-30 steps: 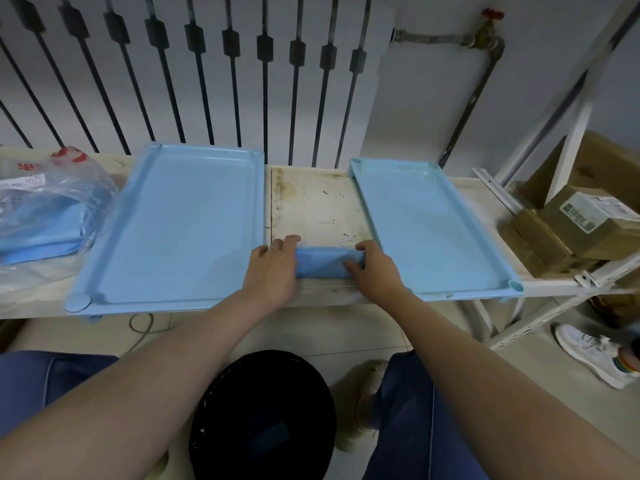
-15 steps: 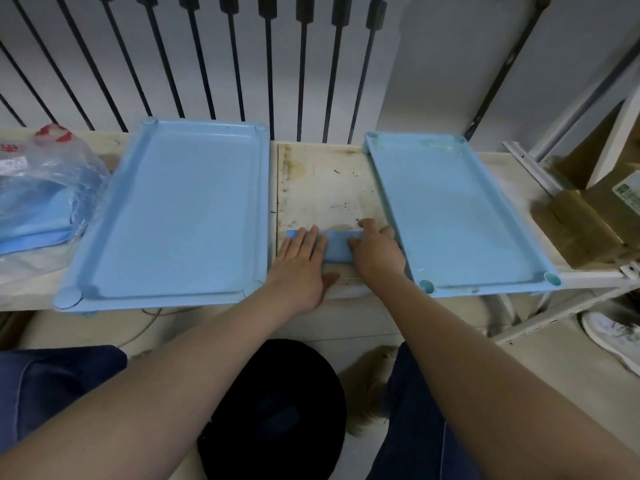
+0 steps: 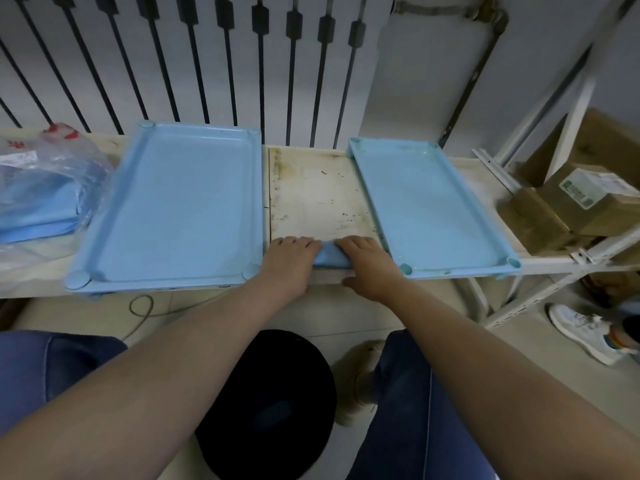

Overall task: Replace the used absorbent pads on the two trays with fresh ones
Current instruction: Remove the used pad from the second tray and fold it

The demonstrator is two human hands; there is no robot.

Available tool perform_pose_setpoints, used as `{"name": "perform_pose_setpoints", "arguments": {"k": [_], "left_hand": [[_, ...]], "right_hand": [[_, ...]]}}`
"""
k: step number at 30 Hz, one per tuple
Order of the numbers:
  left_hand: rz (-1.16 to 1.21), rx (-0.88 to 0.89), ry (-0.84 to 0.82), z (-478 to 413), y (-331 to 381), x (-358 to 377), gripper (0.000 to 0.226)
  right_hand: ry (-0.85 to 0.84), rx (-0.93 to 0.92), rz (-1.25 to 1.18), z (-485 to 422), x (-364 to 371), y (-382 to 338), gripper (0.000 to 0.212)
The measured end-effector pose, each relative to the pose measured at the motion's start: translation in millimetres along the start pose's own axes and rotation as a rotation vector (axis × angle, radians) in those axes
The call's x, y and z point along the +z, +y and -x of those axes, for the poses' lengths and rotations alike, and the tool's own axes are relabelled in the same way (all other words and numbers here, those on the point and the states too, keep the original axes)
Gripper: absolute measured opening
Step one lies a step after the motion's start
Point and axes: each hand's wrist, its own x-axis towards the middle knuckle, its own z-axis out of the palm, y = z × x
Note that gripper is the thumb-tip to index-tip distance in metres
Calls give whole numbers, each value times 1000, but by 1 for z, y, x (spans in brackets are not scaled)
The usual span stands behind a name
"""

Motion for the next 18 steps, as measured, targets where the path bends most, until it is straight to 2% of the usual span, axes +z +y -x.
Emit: {"name": "perform_pose_setpoints", "arguments": {"k": [4,6,10,13,18], "left_hand": [[-55,16,194,19,7,6,44],[7,5,257,31,4,9,33],[126,52,201,60,-11,15,12],[165,87,131,79,-21,24,15],[253,27,75,108,-26,41,18]], "right_hand": [[115,-7,-7,23,-1,-11,37],[95,2,-58,35,-3,-14,27],[-45,-42,-145,58,-2,-22,23],[-89,-55,-148,69,8,-33,23],[-161,-62,-228,74,30,-45,20]]}}
